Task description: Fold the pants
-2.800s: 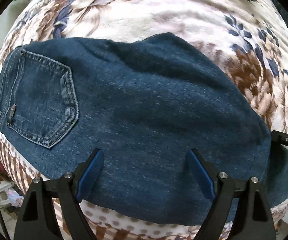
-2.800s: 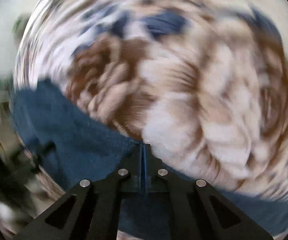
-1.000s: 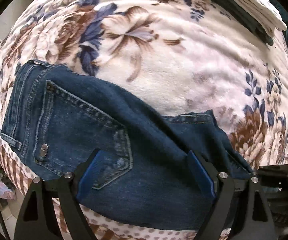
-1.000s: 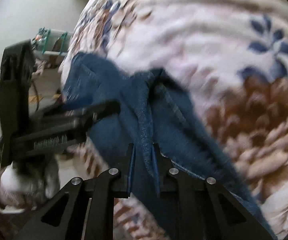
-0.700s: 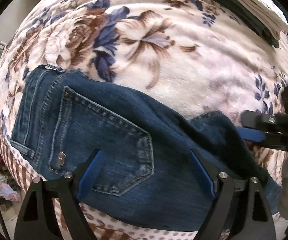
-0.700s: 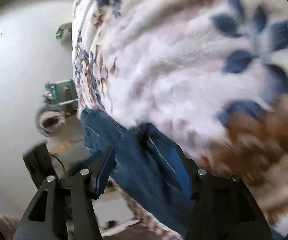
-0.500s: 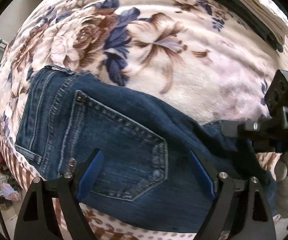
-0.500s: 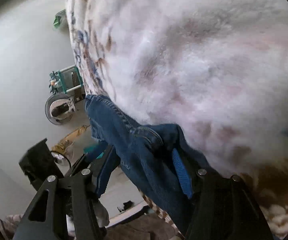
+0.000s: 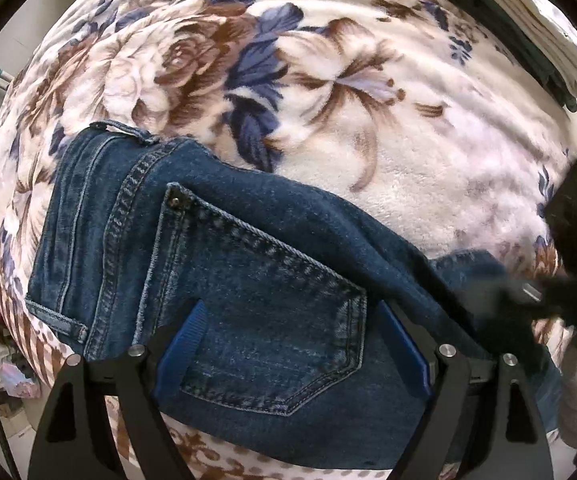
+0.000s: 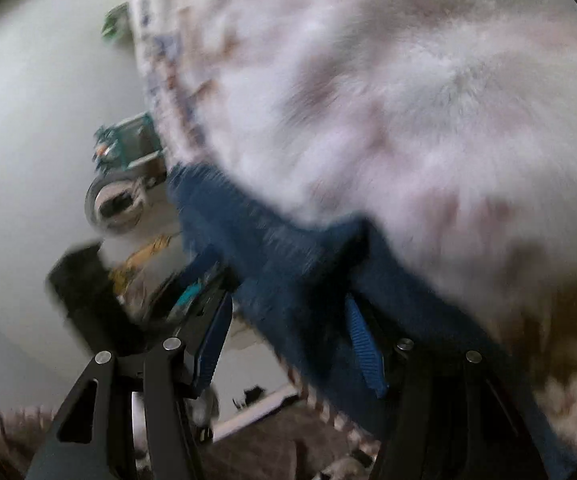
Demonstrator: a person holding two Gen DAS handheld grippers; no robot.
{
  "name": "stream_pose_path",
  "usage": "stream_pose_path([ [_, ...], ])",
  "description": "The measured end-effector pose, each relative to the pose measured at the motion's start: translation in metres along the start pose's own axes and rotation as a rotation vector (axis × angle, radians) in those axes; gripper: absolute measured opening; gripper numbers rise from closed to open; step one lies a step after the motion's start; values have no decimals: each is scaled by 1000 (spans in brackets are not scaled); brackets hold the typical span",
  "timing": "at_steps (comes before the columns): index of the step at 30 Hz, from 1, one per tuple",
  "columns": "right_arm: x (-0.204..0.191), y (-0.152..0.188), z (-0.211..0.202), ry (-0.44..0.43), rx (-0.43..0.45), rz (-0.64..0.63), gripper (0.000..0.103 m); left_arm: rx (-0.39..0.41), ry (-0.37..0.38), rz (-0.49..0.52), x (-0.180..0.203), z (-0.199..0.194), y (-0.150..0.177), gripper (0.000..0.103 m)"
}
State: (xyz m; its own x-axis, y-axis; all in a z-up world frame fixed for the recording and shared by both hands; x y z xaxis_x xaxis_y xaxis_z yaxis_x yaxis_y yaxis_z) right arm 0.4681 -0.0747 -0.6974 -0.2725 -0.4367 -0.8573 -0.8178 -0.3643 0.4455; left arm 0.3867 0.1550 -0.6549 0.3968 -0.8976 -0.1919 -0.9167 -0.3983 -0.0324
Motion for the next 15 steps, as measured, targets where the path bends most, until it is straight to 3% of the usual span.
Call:
stream_pose_path([
  [4, -6, -24, 20, -26, 37, 13, 60, 3, -9, 15, -8, 2, -4, 86],
  [6, -8, -24, 16, 58, 59, -27, 16, -2, -26, 40, -13, 10, -6, 86],
  [11, -5, -23, -34, 10, 188, -1, 14, -5, -56, 95, -24, 21, -4, 86],
  [15, 4, -23, -39, 144, 223, -9, 14, -8, -48, 89, -36, 22, -3, 86],
])
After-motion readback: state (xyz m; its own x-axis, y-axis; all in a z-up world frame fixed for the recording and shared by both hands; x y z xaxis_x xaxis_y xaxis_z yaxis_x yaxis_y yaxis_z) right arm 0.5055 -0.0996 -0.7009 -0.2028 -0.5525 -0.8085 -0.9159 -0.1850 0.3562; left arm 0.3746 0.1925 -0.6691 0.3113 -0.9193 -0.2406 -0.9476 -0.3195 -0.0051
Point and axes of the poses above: each gripper's, at about its wrist camera, not at the fingertips, and z roughly the way its jaws point, x to its right, y to its underside, the point moved 10 cm from there along z, roughly the way its jaws point, and after that the axes turned 11 degrees about -y, right-handed, at the moved point
